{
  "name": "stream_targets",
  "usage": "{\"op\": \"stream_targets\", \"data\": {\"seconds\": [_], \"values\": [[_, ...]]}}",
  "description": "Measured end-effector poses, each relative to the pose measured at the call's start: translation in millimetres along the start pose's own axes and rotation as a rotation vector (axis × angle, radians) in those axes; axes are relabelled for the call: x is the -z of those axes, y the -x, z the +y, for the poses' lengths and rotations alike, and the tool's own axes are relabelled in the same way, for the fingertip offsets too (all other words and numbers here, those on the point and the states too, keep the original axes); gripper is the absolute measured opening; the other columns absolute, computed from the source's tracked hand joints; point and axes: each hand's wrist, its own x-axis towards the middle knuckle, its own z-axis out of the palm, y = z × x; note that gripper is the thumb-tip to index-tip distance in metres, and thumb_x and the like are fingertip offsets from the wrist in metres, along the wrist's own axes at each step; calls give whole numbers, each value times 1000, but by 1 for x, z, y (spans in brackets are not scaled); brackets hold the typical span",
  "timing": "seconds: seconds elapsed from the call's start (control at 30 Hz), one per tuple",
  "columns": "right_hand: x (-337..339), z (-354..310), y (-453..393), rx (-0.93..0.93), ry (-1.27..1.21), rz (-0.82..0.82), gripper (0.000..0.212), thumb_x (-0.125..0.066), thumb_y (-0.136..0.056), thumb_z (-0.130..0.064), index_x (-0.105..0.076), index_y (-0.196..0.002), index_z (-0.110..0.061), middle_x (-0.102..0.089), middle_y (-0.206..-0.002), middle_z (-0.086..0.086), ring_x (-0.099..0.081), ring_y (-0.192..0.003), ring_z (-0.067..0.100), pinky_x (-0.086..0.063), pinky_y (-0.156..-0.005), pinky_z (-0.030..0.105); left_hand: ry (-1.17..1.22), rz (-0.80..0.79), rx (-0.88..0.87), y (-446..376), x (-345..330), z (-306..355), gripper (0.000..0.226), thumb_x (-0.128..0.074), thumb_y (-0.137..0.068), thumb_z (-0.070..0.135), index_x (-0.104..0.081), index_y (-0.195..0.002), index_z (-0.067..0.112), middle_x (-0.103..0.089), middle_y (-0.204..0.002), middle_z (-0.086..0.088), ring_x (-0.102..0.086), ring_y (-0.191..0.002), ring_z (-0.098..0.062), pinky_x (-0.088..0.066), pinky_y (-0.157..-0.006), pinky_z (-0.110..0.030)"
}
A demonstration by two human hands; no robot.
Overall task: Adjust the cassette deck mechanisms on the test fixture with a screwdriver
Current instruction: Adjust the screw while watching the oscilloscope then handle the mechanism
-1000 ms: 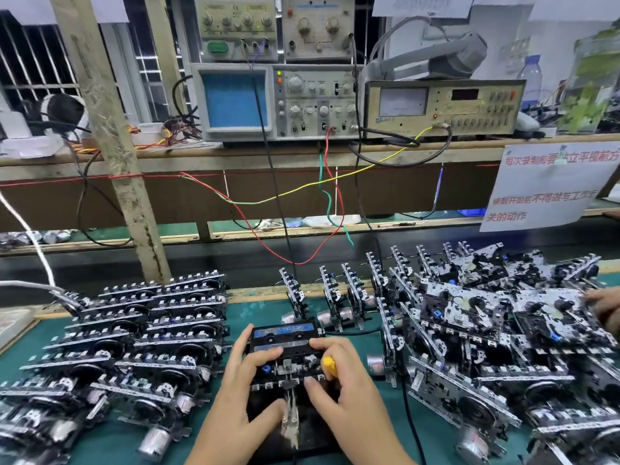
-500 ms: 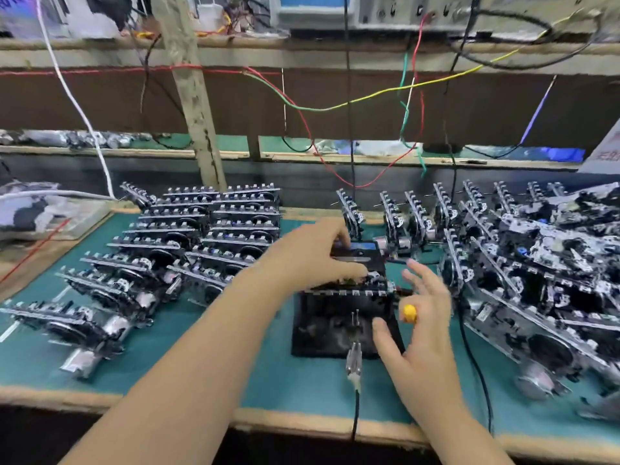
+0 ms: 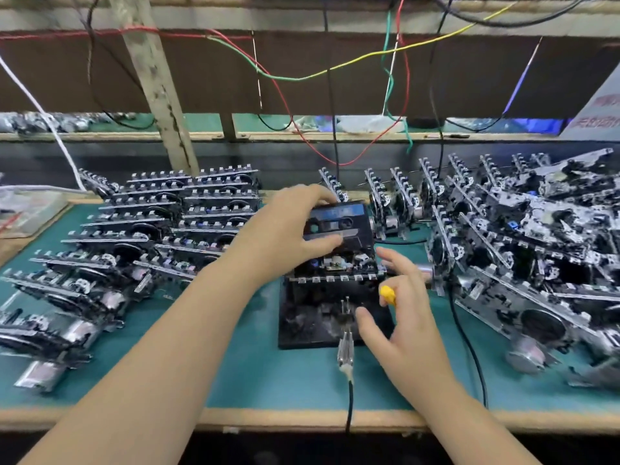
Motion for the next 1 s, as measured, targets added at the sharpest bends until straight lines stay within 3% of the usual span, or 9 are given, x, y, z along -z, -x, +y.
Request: {"op": "stream_targets", "data": {"seconds": [0.1, 0.23, 0.3, 0.37, 0.47, 0.57, 0.8, 0.87, 1.0], "values": [[-1, 2, 1, -6, 3, -38, 30, -70, -90, -12, -42, -98, -21, -35, -152, -9, -30, -143, 2, -24, -107, 9, 261, 247, 113, 5, 4, 4, 42, -80, -83, 22, -54, -112, 39, -63, -97, 18, -58, -94, -1, -46, -89, -19], [-1, 1, 0, 2, -9, -30, 27, -66, -89, -19, -41, -98, -23, -36, -151, -10, -33, -140, 0, -28, -100, 7, 612, 563, 236, 34, 14, 19, 32, -70, -89, 18, -57, -113, 36, -61, -104, 7, -64, -96, -17, -55, -90, -48], [-1, 0, 0, 2, -15, -15, 24, -62, -87, -22, -41, -97, -23, -37, -150, -11, -34, -139, 1, -28, -99, 7, 686, 658, 237, 62, 13, 31, 31, -65, -92, 18, -55, -113, 38, -62, -106, 16, -65, -93, -5, -57, -83, -33], [-1, 0, -1, -1, -19, -6, 23, -62, -87, -22, -41, -98, -23, -38, -149, -11, -35, -138, 1, -28, -98, 7, 650, 595, 261, 99, 0, 39, 35, -62, -95, 16, -53, -116, 43, -62, -108, 26, -64, -93, 3, -51, -76, -14], [-1, -1, 0, 1, -33, -7, 26, -62, -87, -22, -40, -99, -27, -38, -149, -13, -33, -140, 1, -26, -101, 6, 465, 398, 360, 152, -26, 48, 36, -54, -97, 22, -54, -121, 48, -58, -122, 20, -58, -113, 1, -43, -90, -12], [-1, -1, 0, -6, -52, -4, 27, -62, -89, -22, -39, -100, -32, -38, -148, -17, -34, -140, 2, -27, -101, 6, 186, 381, 380, 174, -37, 40, 36, -49, -100, 11, -53, -115, 44, -46, -125, 11, -41, -112, 24, -28, -93, 0], [2, -3, 1, 18, -50, 5, 46, -68, -91, -8, -35, -94, -39, -41, -146, -14, -39, -131, -5, -30, -95, 5, 10, 92, 478, 175, -44, 37, 29, -40, -97, 42, -40, -124, 51, -16, -147, 21, -17, -125, 6, -24, -97, -23], [3, -3, 2, 11, -53, -4, 47, -69, -90, -6, -35, -94, -39, -41, -147, -13, -38, -132, -6, -29, -95, 4, 76, 107, 479, 174, -43, 37, 28, -50, -97, 38, -39, -117, 55, -28, -149, 17, -27, -129, 4, -26, -99, -20], [3, -2, 2, 16, -29, -4, 35, -67, -91, -12, -37, -94, -30, -40, -149, -14, -37, -135, -3, -29, -97, 5, 424, 218, 587, 178, -39, 29, 60, -70, -91, 16, -42, -120, 61, -59, -109, 35, -61, -96, 2, -43, -73, -7]]}}
